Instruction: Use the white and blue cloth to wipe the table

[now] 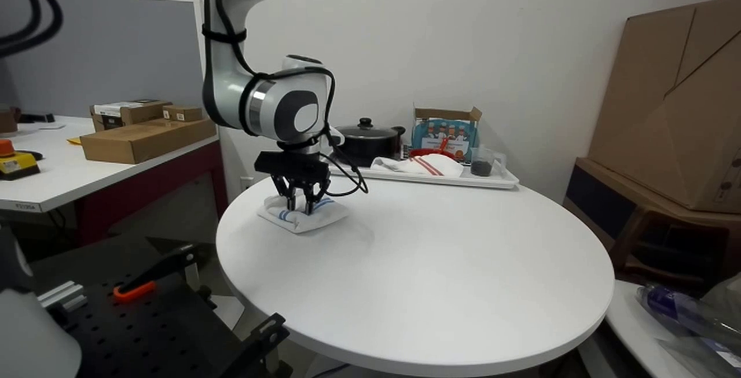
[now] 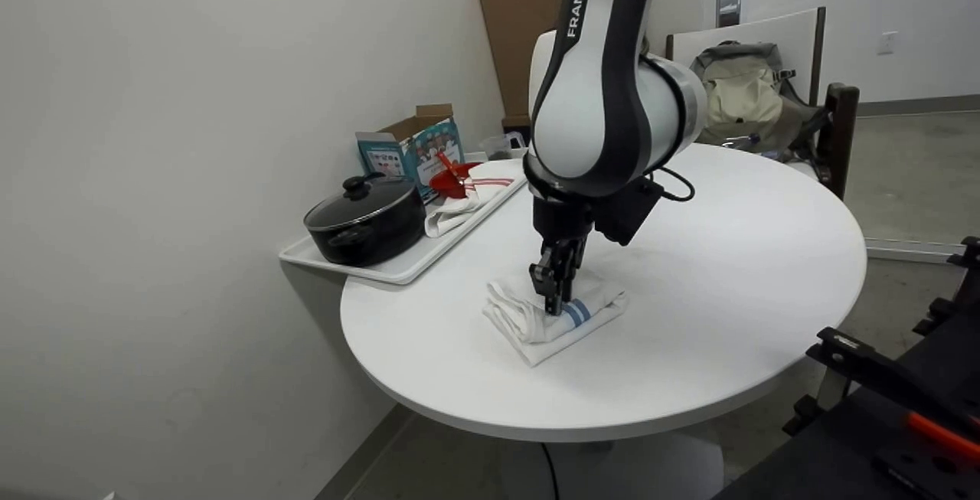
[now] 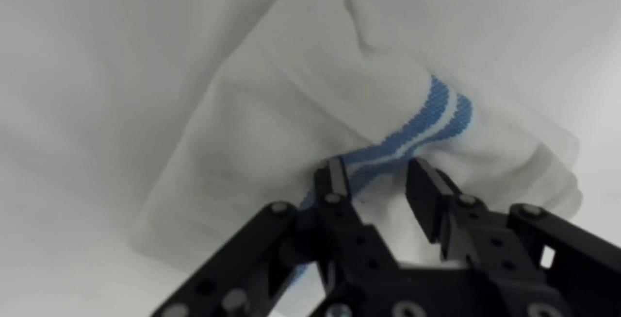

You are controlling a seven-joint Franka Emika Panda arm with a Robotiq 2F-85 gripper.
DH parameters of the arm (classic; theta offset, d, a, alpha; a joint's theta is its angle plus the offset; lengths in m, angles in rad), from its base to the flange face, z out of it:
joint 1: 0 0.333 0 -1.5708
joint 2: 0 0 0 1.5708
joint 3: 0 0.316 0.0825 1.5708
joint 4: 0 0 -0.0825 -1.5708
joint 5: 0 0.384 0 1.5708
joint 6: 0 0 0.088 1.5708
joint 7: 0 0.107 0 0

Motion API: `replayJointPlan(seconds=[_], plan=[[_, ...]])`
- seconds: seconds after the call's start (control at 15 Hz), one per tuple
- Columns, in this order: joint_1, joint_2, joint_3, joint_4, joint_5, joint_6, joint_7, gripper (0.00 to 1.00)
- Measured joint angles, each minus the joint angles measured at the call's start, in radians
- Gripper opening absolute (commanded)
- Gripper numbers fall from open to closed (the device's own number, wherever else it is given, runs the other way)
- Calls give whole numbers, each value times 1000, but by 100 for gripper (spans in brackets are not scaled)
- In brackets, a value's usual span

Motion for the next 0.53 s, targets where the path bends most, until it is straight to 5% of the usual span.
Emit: replayJointPlan(seconds=[0.27,0.53], plan=[[-12,-122,-122,-33,40,-59,67,98],[4,-334,-272,-96,43,-208,165,100]])
